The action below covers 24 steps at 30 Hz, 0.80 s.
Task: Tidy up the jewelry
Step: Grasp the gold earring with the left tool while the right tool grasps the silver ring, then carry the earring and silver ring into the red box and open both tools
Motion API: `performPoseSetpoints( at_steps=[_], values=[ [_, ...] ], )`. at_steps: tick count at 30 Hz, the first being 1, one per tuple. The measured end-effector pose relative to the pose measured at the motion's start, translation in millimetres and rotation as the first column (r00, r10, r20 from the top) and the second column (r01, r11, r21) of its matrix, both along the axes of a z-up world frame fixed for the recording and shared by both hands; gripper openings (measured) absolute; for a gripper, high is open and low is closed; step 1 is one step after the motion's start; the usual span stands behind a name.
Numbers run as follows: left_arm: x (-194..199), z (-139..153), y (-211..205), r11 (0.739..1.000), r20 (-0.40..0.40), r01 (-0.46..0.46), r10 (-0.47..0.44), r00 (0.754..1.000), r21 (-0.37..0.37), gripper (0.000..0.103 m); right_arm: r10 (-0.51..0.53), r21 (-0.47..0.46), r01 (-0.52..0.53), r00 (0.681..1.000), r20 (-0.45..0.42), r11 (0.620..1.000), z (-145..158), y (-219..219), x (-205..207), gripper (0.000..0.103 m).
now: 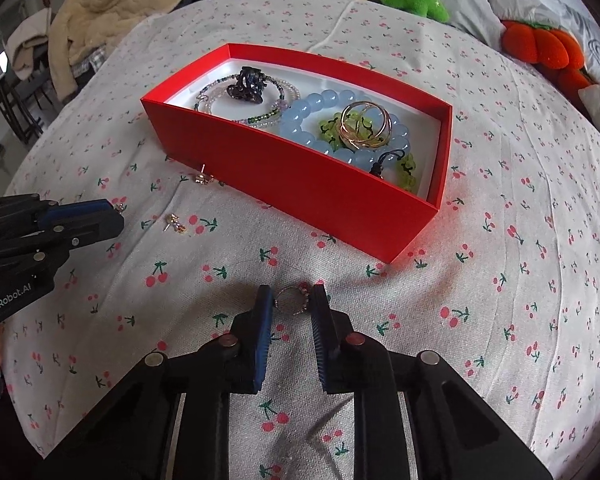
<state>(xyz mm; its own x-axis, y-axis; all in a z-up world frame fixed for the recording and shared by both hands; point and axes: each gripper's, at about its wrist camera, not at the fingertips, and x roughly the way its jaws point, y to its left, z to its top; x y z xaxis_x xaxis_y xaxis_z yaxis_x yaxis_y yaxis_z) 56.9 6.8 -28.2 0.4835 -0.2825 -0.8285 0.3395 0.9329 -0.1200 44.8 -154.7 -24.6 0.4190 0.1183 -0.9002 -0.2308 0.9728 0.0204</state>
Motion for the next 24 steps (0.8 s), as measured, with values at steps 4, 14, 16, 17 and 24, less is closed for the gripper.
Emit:
performPoseSetpoints(
  at_steps=[4,14,16,17,24],
  values=[
    [0,1,3,1.000,-0.016,-0.014,0.014,1.000,0.005,0.013,-0.007,0.007,0.007,1.000,-0.009,1.000,2,-1,1,0.020],
    [1,12,12,0.998,-0.038,-0.059,0.058,0.998,-0.028,0.013,0.004,0.047,-0.004,1.000,0.004,0.999,21,4,-1,0.020],
    [1,16,13,0.997,-0.035,-0.067,0.065,0.997,-0.037,0.013,0.009,0.051,-0.010,1.000,0.012,0.999,25,6,-2,0.020],
    [2,18,14,0.997,-0.033,-0.069,0.068,0.997,-0.041,0.013,0.011,0.056,-0.012,1.000,0.015,0.998,27,7,-2,0.020],
    [2,38,11,0.995,0.001,-0.065,0.065,0.998,-0.077,0.013,0.006,0.079,-0.010,0.999,0.052,0.997,47,9,-1,0.020]
  ],
)
